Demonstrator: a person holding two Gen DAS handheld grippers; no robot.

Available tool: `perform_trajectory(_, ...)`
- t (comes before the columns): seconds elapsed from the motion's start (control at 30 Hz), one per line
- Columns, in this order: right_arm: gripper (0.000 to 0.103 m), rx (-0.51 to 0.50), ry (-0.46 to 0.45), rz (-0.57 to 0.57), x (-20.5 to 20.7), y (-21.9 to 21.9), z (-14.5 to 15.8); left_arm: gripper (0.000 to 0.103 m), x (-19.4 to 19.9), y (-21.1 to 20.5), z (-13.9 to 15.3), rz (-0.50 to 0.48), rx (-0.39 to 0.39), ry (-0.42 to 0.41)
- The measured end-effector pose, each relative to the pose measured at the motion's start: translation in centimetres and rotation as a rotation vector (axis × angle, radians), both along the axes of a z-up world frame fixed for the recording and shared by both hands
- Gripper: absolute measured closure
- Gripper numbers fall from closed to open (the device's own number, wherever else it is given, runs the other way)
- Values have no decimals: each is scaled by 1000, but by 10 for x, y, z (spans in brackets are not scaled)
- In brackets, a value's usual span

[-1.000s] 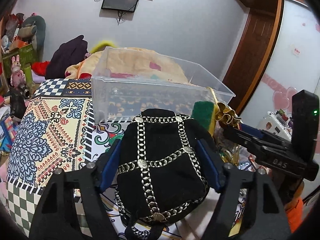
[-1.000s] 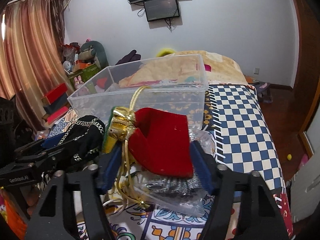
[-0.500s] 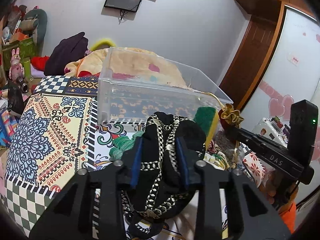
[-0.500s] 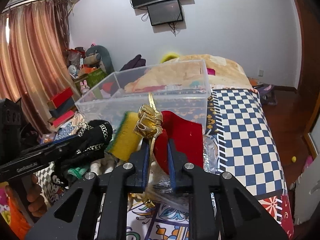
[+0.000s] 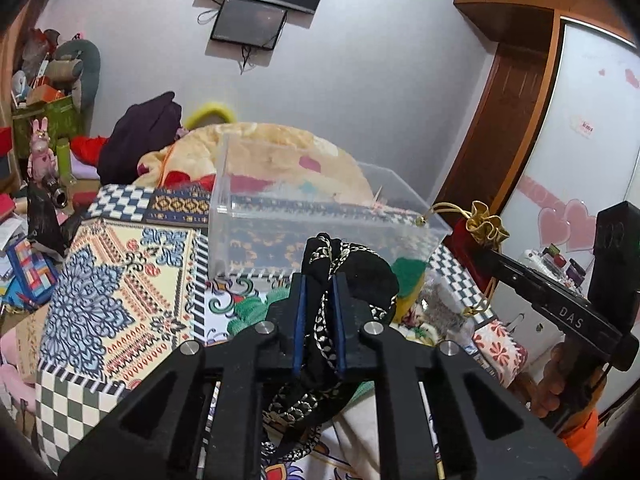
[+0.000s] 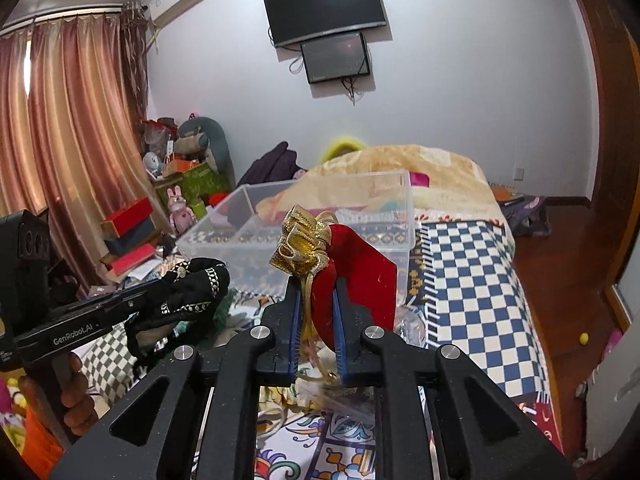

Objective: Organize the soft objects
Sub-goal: 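Lower the red pouch and black hat into the clear box and release both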

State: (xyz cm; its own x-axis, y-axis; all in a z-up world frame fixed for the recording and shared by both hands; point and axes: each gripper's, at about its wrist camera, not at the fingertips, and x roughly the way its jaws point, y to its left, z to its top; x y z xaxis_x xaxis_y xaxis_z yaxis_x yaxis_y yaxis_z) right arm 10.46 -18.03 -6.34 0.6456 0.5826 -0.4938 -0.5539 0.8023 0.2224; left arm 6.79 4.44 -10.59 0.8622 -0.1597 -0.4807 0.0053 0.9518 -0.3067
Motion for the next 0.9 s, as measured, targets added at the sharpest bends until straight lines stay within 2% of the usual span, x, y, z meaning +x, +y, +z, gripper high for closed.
perform_trajectory(0.2,90,7,-37,-8,1,-2,13,92,-3,4,25,9,4,-50)
perform_trajectory(0.4,90,29,-84,-9,5,-5,32,92,6,11,50,27,41,-100)
perform_trajectory(0.63,90,45,-123,-2,20,4,45,92,36,11,72,44,82,-134)
perform_trajectory(0.8,90,23,-125,2,33,19,41,92,65,9,80,57,128,-135)
perform_trajectory(0.9,90,14,-104,6,44,26,36,92,79,10,80,52,128,-123)
